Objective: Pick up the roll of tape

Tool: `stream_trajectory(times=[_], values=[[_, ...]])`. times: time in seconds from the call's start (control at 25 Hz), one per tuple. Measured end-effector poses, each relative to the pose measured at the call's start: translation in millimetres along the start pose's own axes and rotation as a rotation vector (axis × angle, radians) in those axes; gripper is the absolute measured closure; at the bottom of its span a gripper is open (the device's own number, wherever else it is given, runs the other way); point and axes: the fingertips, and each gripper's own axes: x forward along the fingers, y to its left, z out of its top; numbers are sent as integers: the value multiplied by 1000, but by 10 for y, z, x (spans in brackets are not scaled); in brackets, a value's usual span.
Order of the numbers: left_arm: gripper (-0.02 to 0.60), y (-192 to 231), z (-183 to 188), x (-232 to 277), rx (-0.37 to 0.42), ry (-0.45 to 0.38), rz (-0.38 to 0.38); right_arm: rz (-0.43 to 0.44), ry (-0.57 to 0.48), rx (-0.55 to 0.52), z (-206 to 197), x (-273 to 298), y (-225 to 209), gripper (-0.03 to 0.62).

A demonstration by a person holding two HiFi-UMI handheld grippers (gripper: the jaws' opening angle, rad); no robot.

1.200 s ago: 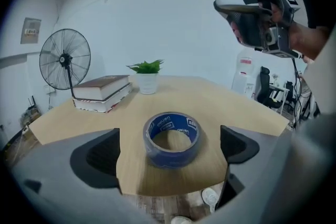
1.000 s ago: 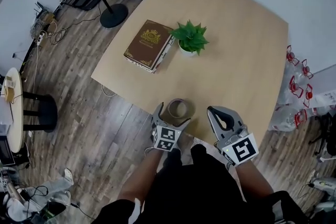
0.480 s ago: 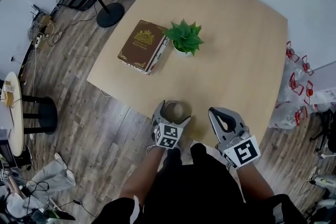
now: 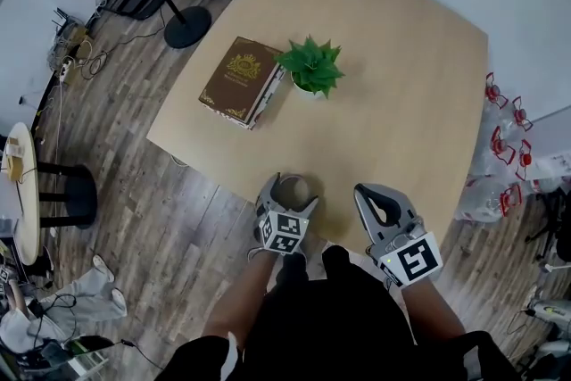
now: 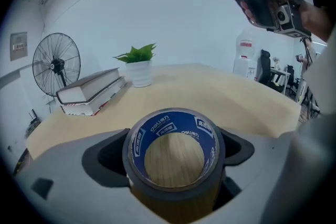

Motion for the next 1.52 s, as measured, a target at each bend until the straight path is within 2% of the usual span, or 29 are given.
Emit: stream_trajectory(times=[0.28, 0.68, 1.2, 1.32, 1.52], values=[[80, 87, 152, -171, -10, -60, 46, 15, -6, -16, -3, 5, 31, 600], [80, 264, 823, -699, 8, -230, 113, 16, -22, -35, 32, -2, 59, 600], [80, 393, 1944, -1870, 11, -536, 210, 19, -111, -76, 349, -65, 63, 600], [80, 405, 2156, -2146, -21, -620, 230, 16, -144, -88, 484, -78, 81, 600], [80, 402, 2308, -2376, -34, -670, 237, -5, -197, -100, 707, -124, 80, 600]])
